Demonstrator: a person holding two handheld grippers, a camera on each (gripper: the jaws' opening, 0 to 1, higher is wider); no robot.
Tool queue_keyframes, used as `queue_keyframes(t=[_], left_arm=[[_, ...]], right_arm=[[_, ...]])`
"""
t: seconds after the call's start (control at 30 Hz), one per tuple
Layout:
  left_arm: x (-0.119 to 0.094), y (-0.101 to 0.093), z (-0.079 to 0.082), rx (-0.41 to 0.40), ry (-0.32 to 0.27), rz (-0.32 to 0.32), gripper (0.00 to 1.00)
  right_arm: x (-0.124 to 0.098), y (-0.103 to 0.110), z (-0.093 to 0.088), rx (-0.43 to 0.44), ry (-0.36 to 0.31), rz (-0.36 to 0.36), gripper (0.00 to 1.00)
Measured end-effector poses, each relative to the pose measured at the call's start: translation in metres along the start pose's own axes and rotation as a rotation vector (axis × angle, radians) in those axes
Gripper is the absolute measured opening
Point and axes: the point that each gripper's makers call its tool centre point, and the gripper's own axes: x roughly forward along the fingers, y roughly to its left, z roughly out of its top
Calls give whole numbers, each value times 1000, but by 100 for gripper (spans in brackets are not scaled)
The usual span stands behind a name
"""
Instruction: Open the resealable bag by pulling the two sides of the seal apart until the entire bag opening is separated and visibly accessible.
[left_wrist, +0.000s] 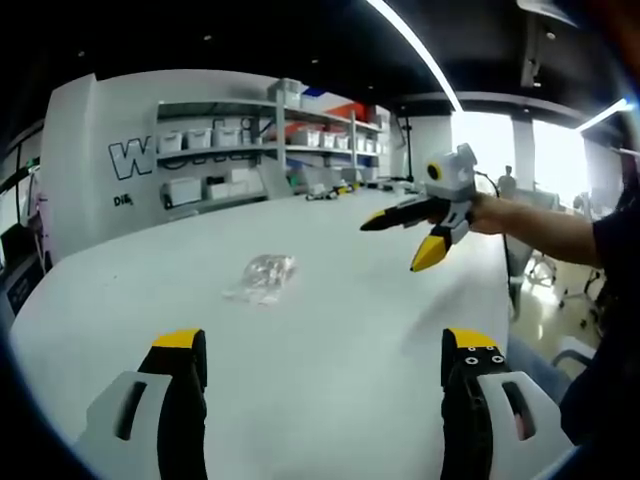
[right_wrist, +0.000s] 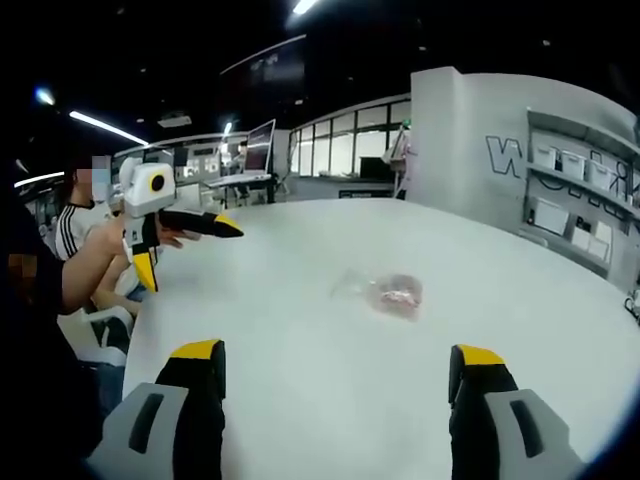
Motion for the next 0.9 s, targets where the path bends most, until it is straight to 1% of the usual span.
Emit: queue_keyframes(t=[0.27,0.9], left_arm=[[-1,3,1,0,-2,5,96],[0,2,-1,1,-2,3,96]], right_arm=[[3,-1,2,0,-2,6,93],[12,0,4,-6,3,14,91]])
